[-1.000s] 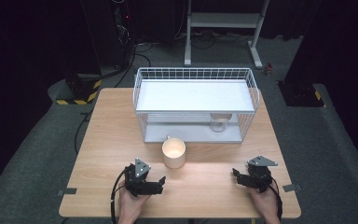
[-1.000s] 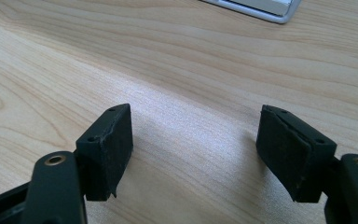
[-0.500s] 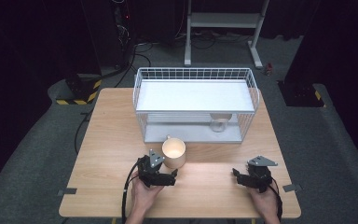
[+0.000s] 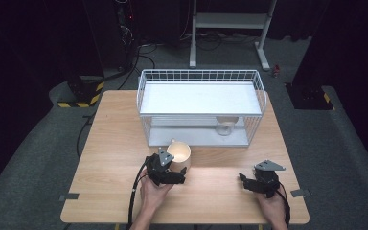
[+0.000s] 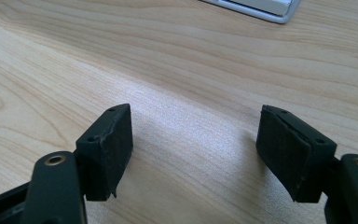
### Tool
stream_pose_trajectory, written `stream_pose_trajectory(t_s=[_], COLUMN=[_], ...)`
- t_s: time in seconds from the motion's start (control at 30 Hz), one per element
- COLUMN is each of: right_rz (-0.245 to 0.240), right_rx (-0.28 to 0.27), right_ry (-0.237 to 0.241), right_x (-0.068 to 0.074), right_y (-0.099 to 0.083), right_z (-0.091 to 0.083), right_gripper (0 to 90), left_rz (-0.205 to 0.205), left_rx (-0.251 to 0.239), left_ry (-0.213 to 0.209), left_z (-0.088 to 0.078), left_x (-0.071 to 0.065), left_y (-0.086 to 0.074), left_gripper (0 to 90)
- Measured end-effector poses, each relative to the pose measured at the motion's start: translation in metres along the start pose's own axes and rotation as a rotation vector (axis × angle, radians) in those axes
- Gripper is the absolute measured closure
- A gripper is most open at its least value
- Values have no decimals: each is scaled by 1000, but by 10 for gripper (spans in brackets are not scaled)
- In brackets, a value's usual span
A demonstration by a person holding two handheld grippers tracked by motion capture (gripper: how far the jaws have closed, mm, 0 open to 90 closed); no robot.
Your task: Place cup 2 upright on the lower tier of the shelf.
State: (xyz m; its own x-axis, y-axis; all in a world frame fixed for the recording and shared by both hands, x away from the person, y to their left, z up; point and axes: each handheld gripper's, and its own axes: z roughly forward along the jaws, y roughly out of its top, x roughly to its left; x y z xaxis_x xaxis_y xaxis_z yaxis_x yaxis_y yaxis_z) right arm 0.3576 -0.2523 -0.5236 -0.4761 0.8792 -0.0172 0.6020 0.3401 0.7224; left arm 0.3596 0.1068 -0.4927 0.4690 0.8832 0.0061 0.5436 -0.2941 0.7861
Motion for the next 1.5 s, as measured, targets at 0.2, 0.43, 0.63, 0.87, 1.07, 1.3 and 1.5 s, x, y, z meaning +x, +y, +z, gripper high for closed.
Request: stream_pose_trajectory(t_s=[0.2, 0.43, 0.63, 0.87, 1.07, 1.3, 1.5], right_rz=[4, -1, -2, 0, -2, 1, 2], right_rx=[1, 0, -1, 0, -1, 0, 0], right_ry=[0, 0, 0, 0, 0, 0, -1], right_x=[0, 0, 0, 0, 0, 0, 0], right_y=[0, 0, 0, 0, 0, 0, 0], right_z=[0, 0, 0, 0, 0, 0, 0], right_gripper=[269, 269, 269, 269, 269, 269, 269], left_rz=[-8, -30, -7, -8, -7, -11, -9], left_rx=[-2, -19, -33, -58, -73, -79, -86], left_ry=[10, 9, 33, 35, 34, 30, 22], left_z=[8, 16, 21, 26, 27, 28, 29], left_x=[0, -1, -4, -6, -6, -5, -3], left_y=[7, 9, 10, 11, 11, 11, 11], left_gripper=[1, 1, 6, 43, 86, 87, 88])
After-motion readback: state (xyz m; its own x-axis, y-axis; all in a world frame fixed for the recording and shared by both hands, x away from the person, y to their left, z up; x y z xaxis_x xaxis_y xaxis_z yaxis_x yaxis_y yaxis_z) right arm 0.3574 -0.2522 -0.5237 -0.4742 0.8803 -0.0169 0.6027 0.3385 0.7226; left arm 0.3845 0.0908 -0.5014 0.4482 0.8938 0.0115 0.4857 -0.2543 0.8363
